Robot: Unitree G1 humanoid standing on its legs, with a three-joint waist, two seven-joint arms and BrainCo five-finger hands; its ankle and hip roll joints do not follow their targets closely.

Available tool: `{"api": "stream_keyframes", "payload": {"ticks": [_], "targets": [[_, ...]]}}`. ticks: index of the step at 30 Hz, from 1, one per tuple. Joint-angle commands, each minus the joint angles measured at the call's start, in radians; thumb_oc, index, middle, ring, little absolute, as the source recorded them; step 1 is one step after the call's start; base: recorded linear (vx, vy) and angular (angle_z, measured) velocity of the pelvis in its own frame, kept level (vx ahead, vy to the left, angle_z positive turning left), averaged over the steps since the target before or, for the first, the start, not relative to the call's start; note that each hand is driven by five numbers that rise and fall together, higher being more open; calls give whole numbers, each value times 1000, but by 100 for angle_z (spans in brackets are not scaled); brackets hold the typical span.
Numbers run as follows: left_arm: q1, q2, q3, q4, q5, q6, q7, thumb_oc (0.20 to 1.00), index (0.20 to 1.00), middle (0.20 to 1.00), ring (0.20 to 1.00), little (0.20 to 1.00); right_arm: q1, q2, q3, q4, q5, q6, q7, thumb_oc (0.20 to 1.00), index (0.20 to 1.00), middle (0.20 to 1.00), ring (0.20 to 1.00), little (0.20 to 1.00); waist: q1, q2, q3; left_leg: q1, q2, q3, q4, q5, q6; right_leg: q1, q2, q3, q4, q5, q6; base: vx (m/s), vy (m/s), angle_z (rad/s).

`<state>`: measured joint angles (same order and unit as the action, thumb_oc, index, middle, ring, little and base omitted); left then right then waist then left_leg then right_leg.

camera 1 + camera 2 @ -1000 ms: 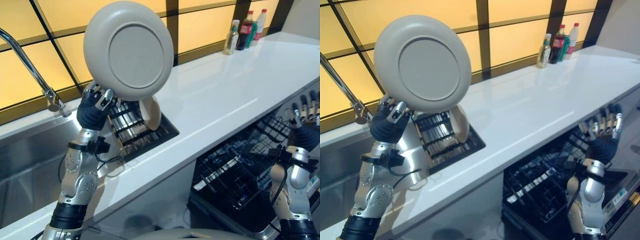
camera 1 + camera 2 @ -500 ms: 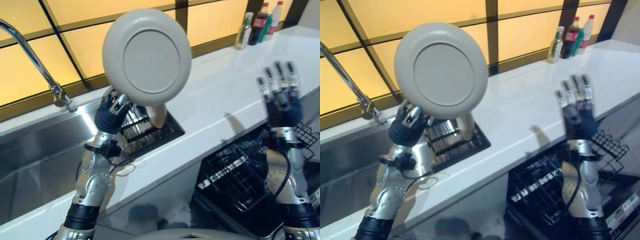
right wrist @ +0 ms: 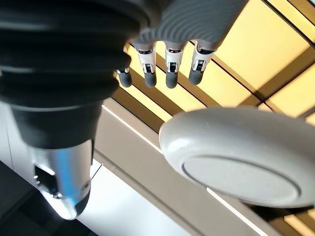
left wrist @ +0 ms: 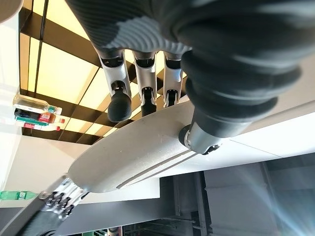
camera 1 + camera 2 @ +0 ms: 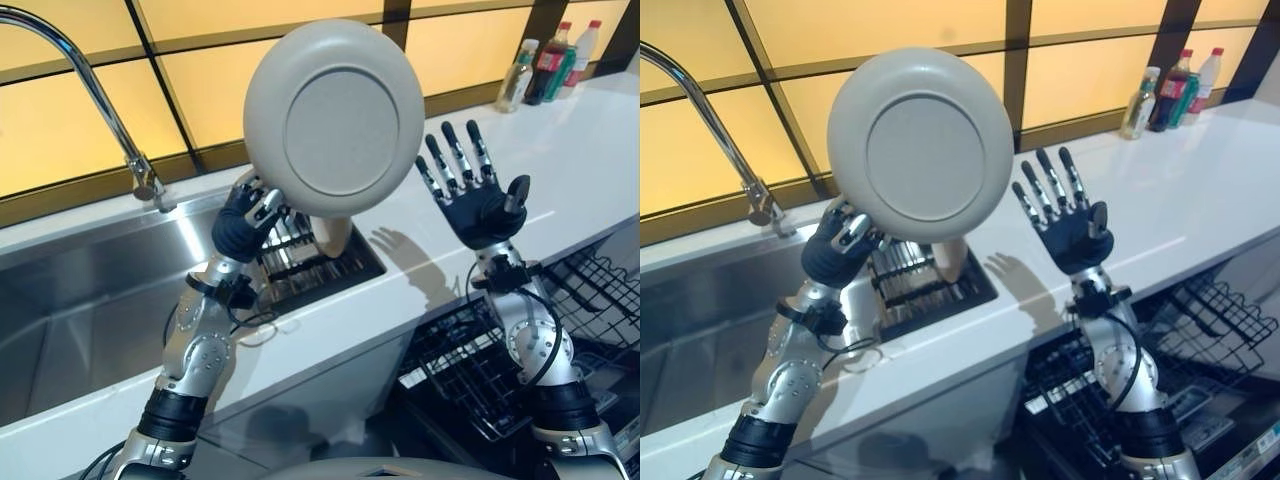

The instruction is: Pick up plates and place into dishwasher.

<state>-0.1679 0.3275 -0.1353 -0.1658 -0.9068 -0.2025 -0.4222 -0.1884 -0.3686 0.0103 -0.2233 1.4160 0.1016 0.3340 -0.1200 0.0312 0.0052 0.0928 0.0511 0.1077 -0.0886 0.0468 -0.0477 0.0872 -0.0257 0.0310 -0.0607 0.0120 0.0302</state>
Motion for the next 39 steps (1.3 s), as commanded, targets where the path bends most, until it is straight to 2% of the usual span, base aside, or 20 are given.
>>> {"api": "stream_keyframes", "payload": {"ticks": [1, 7, 14, 22, 31, 36, 37, 38, 39], "targets": [[-86, 48, -29, 62, 7, -41, -22, 200, 200, 200, 200, 200, -72, 29, -30, -15, 78, 57, 52, 1000, 1000, 1000, 1000, 1000, 16, -46, -57, -22, -28, -24, 6, -69, 54, -69, -44, -20, 66, 3, 76, 0, 0, 0], [-87, 47, -54, 105, 34, -59, -26, 200, 200, 200, 200, 200, -94, 12, 8, -35, 117, 144, 53, 1000, 1000, 1000, 1000, 1000, 17, -49, -62, -24, -28, -24, 8, -68, 53, -70, -42, -17, 65, 3, 74, 0, 0, 0], [-99, 53, -68, 150, 47, -70, -12, 200, 200, 200, 200, 200, -122, -4, 38, -55, 136, 191, 33, 1000, 1000, 1000, 1000, 1000, 14, -53, -62, -22, -28, -24, 9, -67, 52, -68, -40, -14, 61, 6, 73, 0, 0, 0], [-111, 64, -100, 202, 177, -77, 33, 200, 200, 200, 200, 200, -165, -25, 70, -76, 113, 192, 40, 1000, 1000, 1000, 1000, 1000, 13, -52, -61, -23, -27, -25, 12, -64, 53, -71, -37, -8, 66, 5, 71, 0, 0, 0], [-109, 53, -109, 249, 198, -27, 38, 200, 200, 200, 200, 200, -189, -46, 58, -106, 83, 186, 47, 1000, 1000, 1000, 1000, 1000, 4, -52, -59, -23, -26, -20, 13, -64, 53, -76, -36, 1, 69, 7, 73, 0, 0, 0], [-107, 47, -125, 267, 168, -20, 26, 200, 200, 200, 200, 200, -198, -58, 47, -101, -8, 126, 7, 1000, 1000, 1000, 1000, 1000, 1, -52, -58, -22, -26, -17, 14, -67, 54, -74, -36, 5, 67, 7, 73, 0, 0, 0], [-107, 44, -124, 264, 177, -21, 27, 200, 200, 200, 200, 200, -200, -61, 44, -97, -21, 121, 7, 589, 589, 589, 589, 589, -1, -52, -57, -21, -25, -16, 14, -67, 53, -75, -36, 7, 68, 7, 73, 0, 0, 0], [-105, 44, -124, 264, 188, -27, 30, 200, 200, 200, 200, 200, -200, -62, 40, -96, -29, 124, 8, 275, 275, 275, 275, 275, -4, -51, -56, -21, -24, -13, 15, -66, 53, -76, -35, 9, 69, 8, 73, 0, 0, 0], [-102, 44, -124, 260, 194, -29, 34, 200, 200, 200, 200, 200, -196, -65, 39, -99, -36, 121, 1, 200, 200, 200, 200, 200, -5, -50, -55, -20, -24, -12, 15, -66, 53, -76, -35, 9, 69, 8, 73, 0, 0, 0]]}}
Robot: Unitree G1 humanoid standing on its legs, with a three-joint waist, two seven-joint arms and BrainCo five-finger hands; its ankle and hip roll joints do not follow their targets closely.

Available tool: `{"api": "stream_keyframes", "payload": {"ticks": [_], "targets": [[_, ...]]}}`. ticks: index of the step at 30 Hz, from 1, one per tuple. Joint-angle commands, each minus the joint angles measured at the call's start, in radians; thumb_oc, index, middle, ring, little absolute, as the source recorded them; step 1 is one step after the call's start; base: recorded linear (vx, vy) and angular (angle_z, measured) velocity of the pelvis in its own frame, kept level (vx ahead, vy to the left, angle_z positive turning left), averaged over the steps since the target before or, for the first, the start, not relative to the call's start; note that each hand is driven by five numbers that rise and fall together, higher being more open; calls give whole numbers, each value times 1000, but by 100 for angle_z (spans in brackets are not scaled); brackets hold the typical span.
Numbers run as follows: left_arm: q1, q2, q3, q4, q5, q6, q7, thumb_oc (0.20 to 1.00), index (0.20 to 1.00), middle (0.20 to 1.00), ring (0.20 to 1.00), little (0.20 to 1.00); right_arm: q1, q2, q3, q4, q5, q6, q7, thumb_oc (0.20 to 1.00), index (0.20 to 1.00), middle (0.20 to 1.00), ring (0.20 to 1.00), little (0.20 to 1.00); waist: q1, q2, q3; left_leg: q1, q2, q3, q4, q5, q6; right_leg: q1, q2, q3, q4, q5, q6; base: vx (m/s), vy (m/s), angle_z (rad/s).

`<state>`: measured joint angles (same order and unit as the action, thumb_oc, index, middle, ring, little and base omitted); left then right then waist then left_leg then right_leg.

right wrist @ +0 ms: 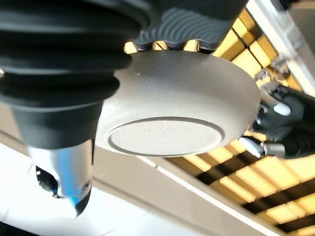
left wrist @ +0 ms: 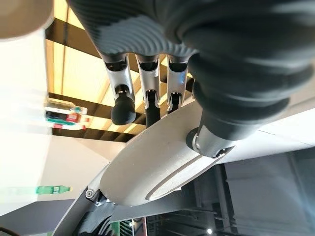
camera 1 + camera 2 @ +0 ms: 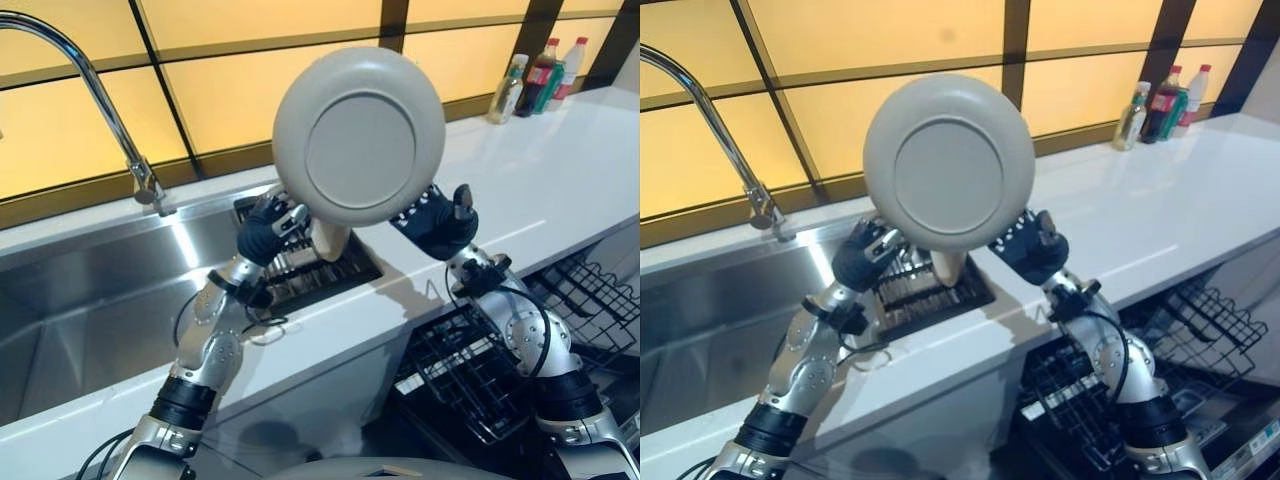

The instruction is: Pick up plates and place into dishwasher.

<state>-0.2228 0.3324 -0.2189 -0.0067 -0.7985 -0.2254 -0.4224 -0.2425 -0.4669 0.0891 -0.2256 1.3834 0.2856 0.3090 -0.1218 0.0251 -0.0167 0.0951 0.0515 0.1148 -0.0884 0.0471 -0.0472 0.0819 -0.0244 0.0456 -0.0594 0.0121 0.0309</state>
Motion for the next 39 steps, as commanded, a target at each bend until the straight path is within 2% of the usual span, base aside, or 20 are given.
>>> {"api": "stream_keyframes", "payload": {"ticks": [1, 7, 19, 24, 25, 26, 32, 39], "targets": [[-47, 40, -41, 98, 88, -6, 36, 200, 200, 200, 200, 200, -141, 31, -41, -97, -9, -67, 21, 200, 200, 200, 200, 200, -4, -43, -32, -21, -24, -18, 14, -67, 53, -71, -36, -4, 68, 8, 72, 0, 0, 0], [-50, 37, -46, 90, 94, -3, 42, 200, 200, 200, 200, 200, -151, 30, -34, -87, -83, -80, 7, 200, 200, 200, 200, 200, -3, -42, -30, -19, -24, -20, 14, -67, 53, -68, -34, -4, 66, 8, 71, 0, 0, 0], [-49, 32, -48, 96, 80, -1, 37, 200, 200, 200, 200, 200, -153, 40, -26, -89, -54, -46, 8, 200, 200, 200, 200, 200, -2, -44, -28, -18, -24, -20, 15, -69, 54, -65, -35, -5, 64, 7, 70, 0, 0, 0], [-48, 28, -44, 94, 54, -12, 48, 200, 200, 200, 200, 200, -129, 49, -26, -91, -62, -77, 10, 200, 200, 200, 200, 200, -6, -42, -29, -17, -25, -17, 15, -70, 56, -69, -34, -2, 69, 5, 71, 0, 0, 0], [-46, 22, -39, 91, 43, -16, 60, 576, 576, 576, 576, 576, -116, 55, -33, -92, -77, -89, 6, 200, 200, 200, 200, 200, -7, -42, -29, -17, -25, -15, 15, -71, 56, -68, -34, -1, 68, 5, 72, 0, 0, 0], [-44, 19, -33, 83, 29, -19, 73, 1000, 1000, 1000, 1000, 1000, -106, 59, -38, -89, -95, -108, -1, 200, 200, 200, 200, 200, -8, -42, -29, -17, -25, -14, 15, -71, 56, -70, -34, 1, 68, 6, 72, 0, 0, 0], [9, -22, 32, -1, -85, -28, 101, 1000, 1000, 1000, 1000, 1000, -8, 72, -109, -81, -256, -223, -93, 200, 200, 200, 200, 200, -23, -43, -20, -18, -22, 6, 33, -82, 56, -80, -36, 21, 76, 10, 74, -13, -2, -5], [99, -31, 27, -130, -115, -24, 64, 1000, 1000, 1000, 1000, 1000, 144, 77, -191, -45, -298, -315, -185, 200, 200, 200, 200, 200, -50, -42, 6, -11, -23, 41, 44, -94, 66, -95, -34, 53, 82, 23, 82, -47, -4, -9]]}}
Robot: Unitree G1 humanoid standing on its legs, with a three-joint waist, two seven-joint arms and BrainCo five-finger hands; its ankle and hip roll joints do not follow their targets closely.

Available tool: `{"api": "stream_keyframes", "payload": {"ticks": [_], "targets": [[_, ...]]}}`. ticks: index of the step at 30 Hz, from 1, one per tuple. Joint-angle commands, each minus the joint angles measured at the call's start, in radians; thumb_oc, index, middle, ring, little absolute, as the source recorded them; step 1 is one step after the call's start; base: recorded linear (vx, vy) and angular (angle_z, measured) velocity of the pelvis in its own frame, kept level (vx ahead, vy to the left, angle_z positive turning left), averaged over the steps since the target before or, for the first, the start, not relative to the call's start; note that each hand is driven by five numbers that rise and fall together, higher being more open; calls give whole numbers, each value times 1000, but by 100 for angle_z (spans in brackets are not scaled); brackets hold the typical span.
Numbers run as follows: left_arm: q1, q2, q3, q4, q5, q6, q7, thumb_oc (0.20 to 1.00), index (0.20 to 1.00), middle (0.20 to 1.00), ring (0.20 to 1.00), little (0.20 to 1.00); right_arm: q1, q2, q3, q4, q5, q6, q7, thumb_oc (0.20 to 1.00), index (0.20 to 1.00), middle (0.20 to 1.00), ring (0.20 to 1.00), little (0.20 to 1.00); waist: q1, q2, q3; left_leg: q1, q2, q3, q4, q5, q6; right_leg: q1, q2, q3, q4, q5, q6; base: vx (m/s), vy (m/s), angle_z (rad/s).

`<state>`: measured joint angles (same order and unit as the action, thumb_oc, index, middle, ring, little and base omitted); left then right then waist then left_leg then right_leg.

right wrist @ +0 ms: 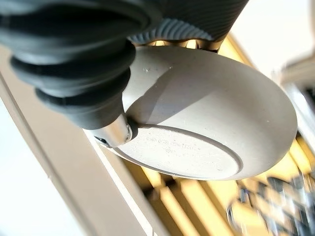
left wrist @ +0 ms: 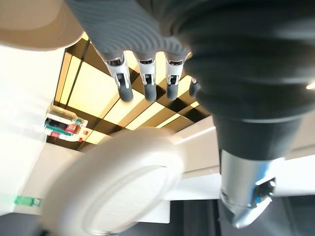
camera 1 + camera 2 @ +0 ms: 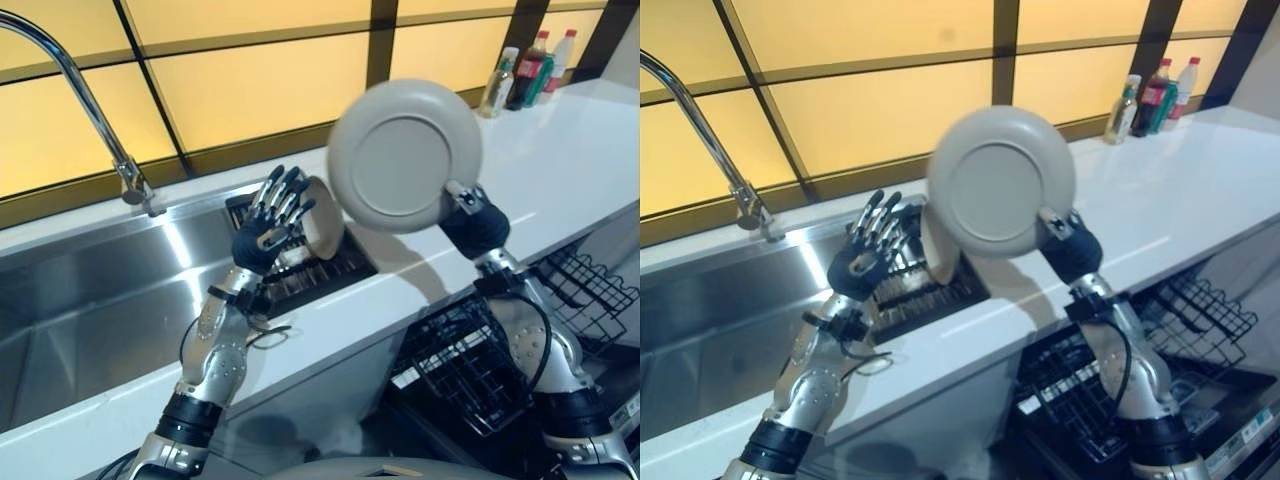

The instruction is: Pick up plates and place into dishwasher.

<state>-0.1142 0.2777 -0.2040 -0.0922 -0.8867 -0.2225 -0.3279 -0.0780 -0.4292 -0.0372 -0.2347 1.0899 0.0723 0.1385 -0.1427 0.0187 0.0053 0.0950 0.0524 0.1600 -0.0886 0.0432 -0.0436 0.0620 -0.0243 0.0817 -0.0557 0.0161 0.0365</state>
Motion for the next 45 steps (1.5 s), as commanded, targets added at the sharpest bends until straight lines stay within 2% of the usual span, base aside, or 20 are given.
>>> {"api": "stream_keyframes", "payload": {"ticks": [1, 6, 10, 16, 19, 22, 24, 26, 31, 36, 40, 45], "targets": [[-4, 26, 6, -61, -36, -24, -32, 1000, 1000, 1000, 1000, 1000, -6, 38, -76, -22, 4, -107, -15, 200, 200, 200, 200, 200, -36, -35, -12, -9, -24, 2, 42, -91, 64, -78, -34, 23, 79, 21, 79, -48, -11, -9], [1, 28, -18, -93, -85, -2, -26, 1000, 1000, 1000, 1000, 1000, 38, 52, -102, 10, 21, -139, -23, 200, 200, 200, 200, 200, -67, -28, 0, 0, -22, 33, 47, -97, 69, -88, -36, 48, 88, 28, 91, -39, -25, -17], [-3, 23, -54, -104, -114, 3, -16, 1000, 1000, 1000, 1000, 1000, 58, 53, -90, 12, -56, -186, -59, 200, 200, 200, 200, 200, -92, -25, 12, 0, -27, 57, 63, -109, 77, -105, -38, 74, 101, 35, 102, -37, -23, -19], [-2, 26, -92, -110, -119, 16, -8, 1000, 1000, 1000, 1000, 1000, 60, 51, -96, 27, -56, -218, -86, 200, 200, 200, 200, 200, -121, -22, 24, 5, -32, 99, 87, -128, 88, -127, -43, 99, 121, 45, 118, -16, -30, -15], [-5, 34, -102, -114, -129, 35, -3, 1000, 1000, 1000, 1000, 1000, 57, 43, -114, 50, -226, -259, -145, 200, 200, 200, 200, 200, -128, -23, 27, 2, -36, 112, 99, -137, 91, -139, -47, 108, 120, 58, 128, -15, -45, -17], [-5, 40, -112, -120, -125, 59, 4, 1000, 1000, 1000, 1000, 1000, 46, 9, -119, 90, -364, -260, -186, 200, 200, 200, 200, 200, -128, -24, 29, -2, -36, 117, 105, -144, 94, -151, -50, 111, 120, 66, 132, -8, -49, -8], [3, 50, -114, -117, -132, 86, -16, 1000, 1000, 1000, 1000, 1000, 41, -24, -130, 128, -475, -249, -217, 200, 200, 200, 200, 200, -127, -26, 30, -6, -34, 119, 110, -146, 96, -157, -54, 107, 121, 69, 134, 10, -53, -6], [21, 66, -109, -113, -137, 128, -58, 1000, 1000, 1000, 1000, 1000, 37, -64, -142, 195, -551, -198, -188, 200, 200, 200, 200, 200, -123, -27, 30, -8, -34, 114, 113, -151, 97, -166, -58, 103, 125, 74, 136, 25, -52, -4], [68, 106, -82, -118, -145, 162, -126, 1000, 1000, 1000, 1000, 1000, 33, -141, -128, 309, -596, -90, -82, 200, 200, 200, 200, 200, -100, -30, 38, -15, -34, 103, 129, -159, 102, -175, -66, 88, 138, 73, 137, 17, -47, 0], [59, 119, -80, -101, -152, 183, -150, 1000, 1000, 1000, 1000, 1000, 13, -188, -92, 434, -593, -61, -40, 200, 200, 200, 200, 200, -78, -41, 45, -22, -26, 99, 145, -164, 104, -175, -71, 63, 144, 73, 136, 14, -68, 6], [57, 125, -75, -101, -157, 196, -156, 1000, 1000, 1000, 1000, 1000, 5, -202, -92, 505, -622, -47, -95, 200, 200, 200, 200, 200, -73, -46, 51, -23, -23, 95, 159, -171, 105, -176, -71, 54, 149, 75, 134, 14, -43, 6], [49, 127, -83, -105, -158, 202, -158, 1000, 1000, 1000, 1000, 1000, 12, -185, -84, 551, -674, 27, -37, 200, 200, 200, 200, 200, -72, -49, 59, -22, -19, 87, 169, -176, 105, -177, -71, 46, 157, 75, 135, 3, -15, 2]]}}
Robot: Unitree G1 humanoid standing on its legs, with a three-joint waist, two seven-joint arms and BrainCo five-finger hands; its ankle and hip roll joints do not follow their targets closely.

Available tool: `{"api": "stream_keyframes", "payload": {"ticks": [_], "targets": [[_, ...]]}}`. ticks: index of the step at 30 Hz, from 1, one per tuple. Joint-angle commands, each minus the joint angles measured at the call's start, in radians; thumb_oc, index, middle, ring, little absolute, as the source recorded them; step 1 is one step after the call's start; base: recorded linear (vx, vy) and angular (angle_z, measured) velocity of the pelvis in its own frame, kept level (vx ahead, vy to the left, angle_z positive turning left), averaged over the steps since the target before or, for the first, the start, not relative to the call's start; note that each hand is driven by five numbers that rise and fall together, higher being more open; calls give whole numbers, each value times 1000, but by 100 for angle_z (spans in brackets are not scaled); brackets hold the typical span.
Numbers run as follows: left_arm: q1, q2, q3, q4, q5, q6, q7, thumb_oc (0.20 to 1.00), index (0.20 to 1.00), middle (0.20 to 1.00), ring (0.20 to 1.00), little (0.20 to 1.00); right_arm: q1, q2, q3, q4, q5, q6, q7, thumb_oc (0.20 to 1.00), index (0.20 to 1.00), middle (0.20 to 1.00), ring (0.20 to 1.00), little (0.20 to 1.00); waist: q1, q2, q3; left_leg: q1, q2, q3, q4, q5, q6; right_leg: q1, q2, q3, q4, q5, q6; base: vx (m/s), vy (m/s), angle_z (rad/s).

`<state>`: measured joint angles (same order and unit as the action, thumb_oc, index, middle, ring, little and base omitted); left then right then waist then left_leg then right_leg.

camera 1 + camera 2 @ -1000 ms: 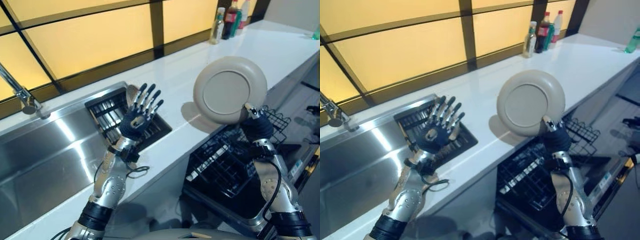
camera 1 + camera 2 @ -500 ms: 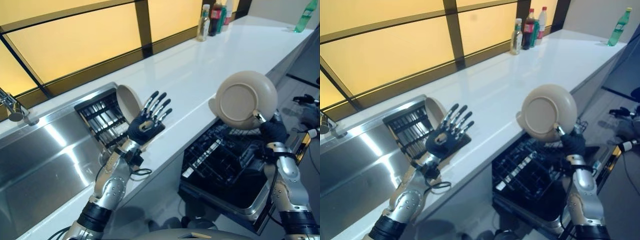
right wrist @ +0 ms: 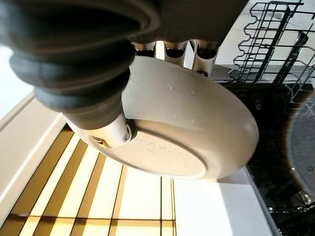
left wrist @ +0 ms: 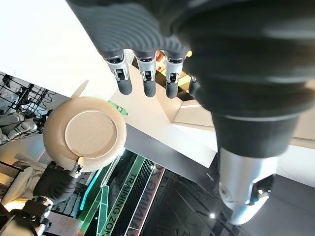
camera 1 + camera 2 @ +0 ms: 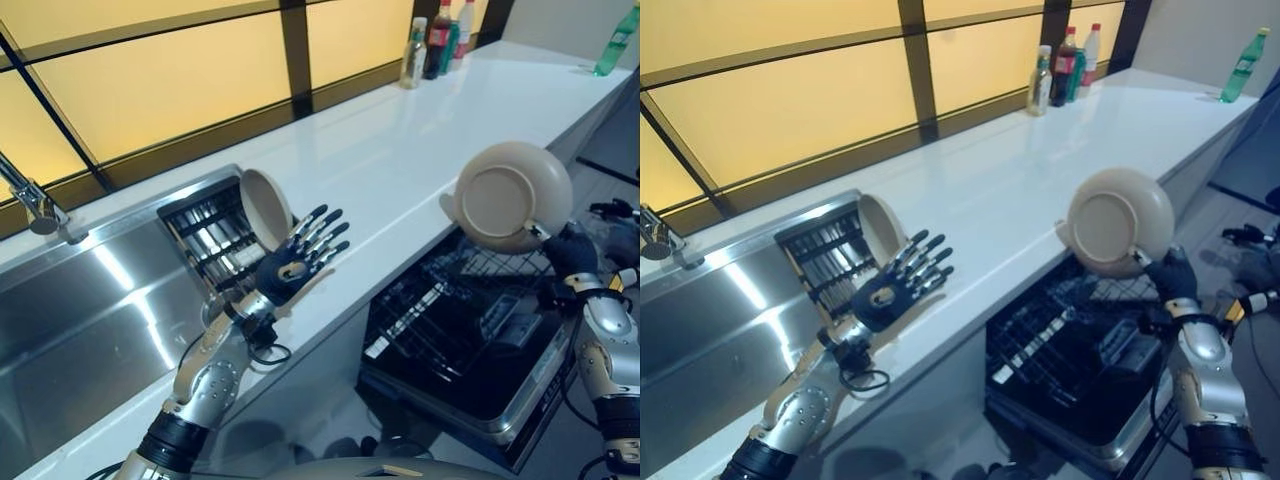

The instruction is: Pick up plates and place into dishwasher.

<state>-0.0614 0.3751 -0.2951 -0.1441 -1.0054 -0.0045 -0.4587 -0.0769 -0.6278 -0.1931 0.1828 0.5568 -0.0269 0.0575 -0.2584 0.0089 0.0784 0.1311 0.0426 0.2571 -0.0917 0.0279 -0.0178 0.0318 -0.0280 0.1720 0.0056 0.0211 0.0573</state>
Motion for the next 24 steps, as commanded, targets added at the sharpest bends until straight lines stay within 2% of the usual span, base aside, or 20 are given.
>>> {"api": "stream_keyframes", "payload": {"ticks": [1, 2, 8, 12, 14, 18, 24], "targets": [[-10, 26, 4, -49, -32, -12, -30, 1000, 1000, 1000, 1000, 1000, 15, 3, 93, 167, -234, 148, 41, 200, 200, 200, 200, 200, 44, -41, -12, -53, -7, -12, 174, -166, 79, -142, -69, -50, 95, 68, 116, 0, 0, 0], [-14, 26, 3, -49, -27, -10, -29, 1000, 1000, 1000, 1000, 1000, 16, -8, 111, 194, -298, 160, 30, 200, 200, 200, 200, 200, 45, -43, -15, -56, -7, -9, 172, -161, 78, -148, -69, -49, 94, 74, 115, 0, 0, 0], [-28, 32, -10, -44, -35, -15, -24, 1000, 1000, 1000, 1000, 1000, -3, -59, 196, 322, -464, 211, 9, 200, 200, 200, 200, 200, 43, -46, -12, -40, -6, -4, 168, -164, 79, -162, -71, -52, 104, 87, 119, 11, 1, 5], [-39, 29, -18, -48, -34, -13, -17, 1000, 1000, 1000, 1000, 1000, -17, -56, 213, 365, -524, 234, -57, 200, 200, 200, 200, 200, 42, -43, -8, -37, -5, -3, 170, -168, 81, -164, -73, -56, 107, 90, 120, 3, 1, 3], [-40, 28, -23, -53, -34, -15, -12, 1000, 1000, 1000, 1000, 1000, -23, -46, 216, 363, -504, 247, -82, 200, 200, 200, 200, 200, 41, -41, -5, -35, -4, -5, 171, -169, 81, -164, -73, -55, 108, 91, 120, 2, 3, 2], [-40, 24, -20, -63, -43, -3, -14, 1000, 1000, 1000, 1000, 1000, -10, -18, 213, 334, -519, 234, -71, 200, 200, 200, 200, 200, 39, -38, 0, -35, -3, -6, 173, -171, 82, -165, -73, -56, 112, 91, 120, 1, 1, 2], [-39, 16, -27, -60, -44, 9, -22, 1000, 1000, 1000, 1000, 1000, 10, 4, 228, 261, -525, 173, -48, 200, 200, 200, 200, 200, 29, -37, 3, -35, -6, -6, 182, -177, 86, -176, -76, -56, 121, 94, 122, 0, 0, 0]]}}
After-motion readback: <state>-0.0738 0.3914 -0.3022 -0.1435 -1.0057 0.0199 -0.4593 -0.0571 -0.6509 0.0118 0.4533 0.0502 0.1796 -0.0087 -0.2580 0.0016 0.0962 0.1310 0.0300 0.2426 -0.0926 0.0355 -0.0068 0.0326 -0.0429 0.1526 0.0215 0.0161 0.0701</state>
